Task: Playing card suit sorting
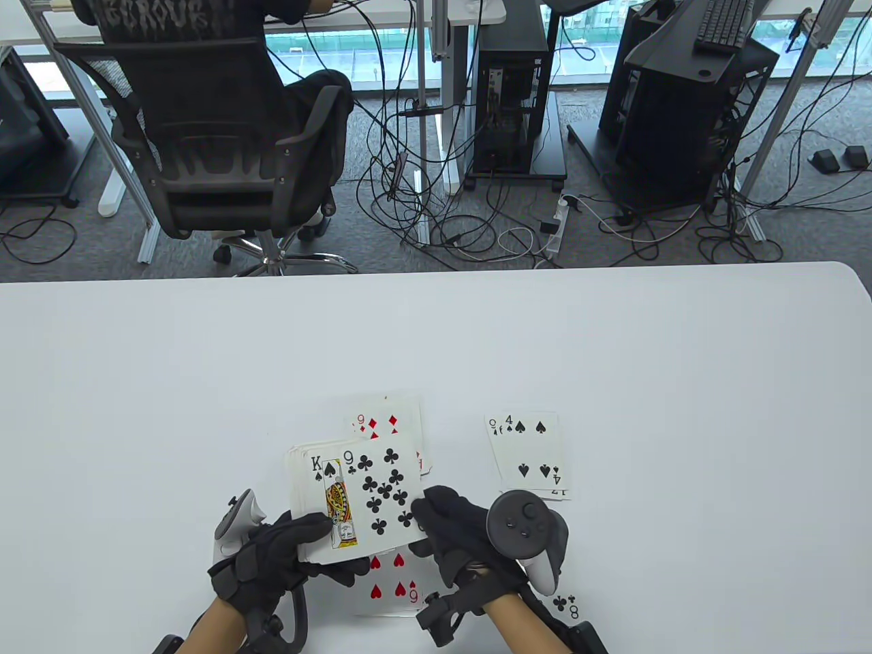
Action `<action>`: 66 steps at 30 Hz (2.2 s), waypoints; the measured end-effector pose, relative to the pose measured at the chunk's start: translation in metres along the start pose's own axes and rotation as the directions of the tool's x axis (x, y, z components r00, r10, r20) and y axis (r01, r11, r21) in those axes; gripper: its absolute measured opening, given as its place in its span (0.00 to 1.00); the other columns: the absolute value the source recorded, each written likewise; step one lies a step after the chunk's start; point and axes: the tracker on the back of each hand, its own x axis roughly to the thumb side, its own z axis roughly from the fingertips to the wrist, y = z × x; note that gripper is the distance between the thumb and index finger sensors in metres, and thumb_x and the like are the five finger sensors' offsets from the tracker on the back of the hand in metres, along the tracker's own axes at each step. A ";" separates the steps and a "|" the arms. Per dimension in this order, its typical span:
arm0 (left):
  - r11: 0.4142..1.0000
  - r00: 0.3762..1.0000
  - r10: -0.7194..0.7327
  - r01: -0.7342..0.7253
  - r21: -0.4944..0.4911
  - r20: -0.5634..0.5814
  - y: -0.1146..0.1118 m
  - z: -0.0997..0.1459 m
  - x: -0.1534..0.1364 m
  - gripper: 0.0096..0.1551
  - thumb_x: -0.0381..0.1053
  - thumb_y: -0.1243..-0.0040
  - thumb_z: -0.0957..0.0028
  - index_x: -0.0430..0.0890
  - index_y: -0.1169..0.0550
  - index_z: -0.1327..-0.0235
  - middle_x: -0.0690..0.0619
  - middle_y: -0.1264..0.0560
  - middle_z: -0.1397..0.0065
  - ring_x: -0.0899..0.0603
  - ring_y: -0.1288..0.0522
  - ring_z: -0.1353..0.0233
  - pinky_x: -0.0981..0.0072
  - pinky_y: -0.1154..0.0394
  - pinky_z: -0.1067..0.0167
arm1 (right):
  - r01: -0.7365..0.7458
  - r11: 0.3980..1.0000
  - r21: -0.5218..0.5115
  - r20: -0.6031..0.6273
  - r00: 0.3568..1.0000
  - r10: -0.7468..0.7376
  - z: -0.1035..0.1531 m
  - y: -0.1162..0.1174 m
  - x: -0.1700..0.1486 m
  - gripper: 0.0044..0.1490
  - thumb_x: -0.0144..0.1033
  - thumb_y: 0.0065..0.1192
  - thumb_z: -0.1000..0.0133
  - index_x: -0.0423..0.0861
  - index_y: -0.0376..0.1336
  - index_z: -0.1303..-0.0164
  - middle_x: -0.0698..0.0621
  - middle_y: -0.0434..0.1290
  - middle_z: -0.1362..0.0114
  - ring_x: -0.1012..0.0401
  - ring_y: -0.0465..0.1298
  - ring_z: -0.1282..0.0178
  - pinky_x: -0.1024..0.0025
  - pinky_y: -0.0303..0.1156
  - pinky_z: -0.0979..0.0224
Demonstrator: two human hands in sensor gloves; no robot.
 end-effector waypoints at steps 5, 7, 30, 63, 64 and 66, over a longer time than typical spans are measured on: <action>1.000 1.000 0.006 -0.006 0.012 0.000 0.000 0.001 0.000 0.30 0.45 0.43 0.29 0.43 0.44 0.21 0.36 0.34 0.27 0.34 0.20 0.39 0.50 0.21 0.45 | -0.064 0.996 -0.060 -0.018 0.998 0.063 0.008 -0.039 -0.006 0.25 0.30 0.55 0.41 0.23 0.65 0.48 0.48 0.80 0.66 0.51 0.82 0.64 0.53 0.80 0.58; 1.000 1.000 0.007 -0.007 0.015 0.002 0.000 0.001 0.001 0.30 0.45 0.43 0.29 0.43 0.44 0.21 0.37 0.34 0.27 0.34 0.20 0.39 0.50 0.21 0.45 | -0.119 0.988 -0.103 -0.046 0.992 0.114 0.013 -0.056 -0.008 0.25 0.29 0.55 0.41 0.22 0.65 0.49 0.48 0.80 0.68 0.52 0.83 0.65 0.54 0.80 0.60; 1.000 1.000 0.007 -0.007 0.030 -0.005 0.000 0.003 0.002 0.30 0.46 0.43 0.28 0.43 0.44 0.21 0.36 0.35 0.27 0.34 0.20 0.39 0.50 0.21 0.45 | -0.650 0.491 0.580 -0.330 0.364 0.871 0.052 -0.078 -0.070 0.27 0.29 0.56 0.41 0.18 0.66 0.50 0.44 0.81 0.68 0.48 0.83 0.67 0.50 0.79 0.62; 1.000 1.000 -0.009 0.009 0.016 -0.013 0.000 0.002 0.002 0.31 0.46 0.43 0.28 0.43 0.44 0.21 0.36 0.35 0.27 0.33 0.21 0.38 0.49 0.22 0.45 | -0.410 0.885 0.221 0.139 0.911 0.388 -0.004 0.019 0.045 0.49 0.48 0.57 0.40 0.17 0.53 0.34 0.34 0.75 0.49 0.37 0.77 0.50 0.41 0.74 0.48; 1.000 1.000 -0.009 0.009 0.014 -0.014 -0.001 0.002 0.002 0.31 0.46 0.43 0.29 0.43 0.44 0.21 0.36 0.35 0.27 0.33 0.20 0.38 0.49 0.22 0.45 | -0.368 0.900 0.234 0.135 0.929 0.345 -0.006 0.027 0.044 0.51 0.49 0.57 0.40 0.16 0.51 0.32 0.33 0.74 0.47 0.36 0.75 0.49 0.40 0.73 0.47; 1.000 1.000 -0.011 0.011 0.014 -0.016 -0.001 0.002 0.002 0.31 0.46 0.43 0.29 0.43 0.44 0.21 0.36 0.35 0.27 0.33 0.21 0.38 0.49 0.22 0.44 | -0.313 0.920 0.234 0.129 0.948 0.290 -0.008 0.037 0.043 0.55 0.50 0.59 0.41 0.16 0.46 0.31 0.32 0.71 0.43 0.34 0.73 0.45 0.39 0.72 0.45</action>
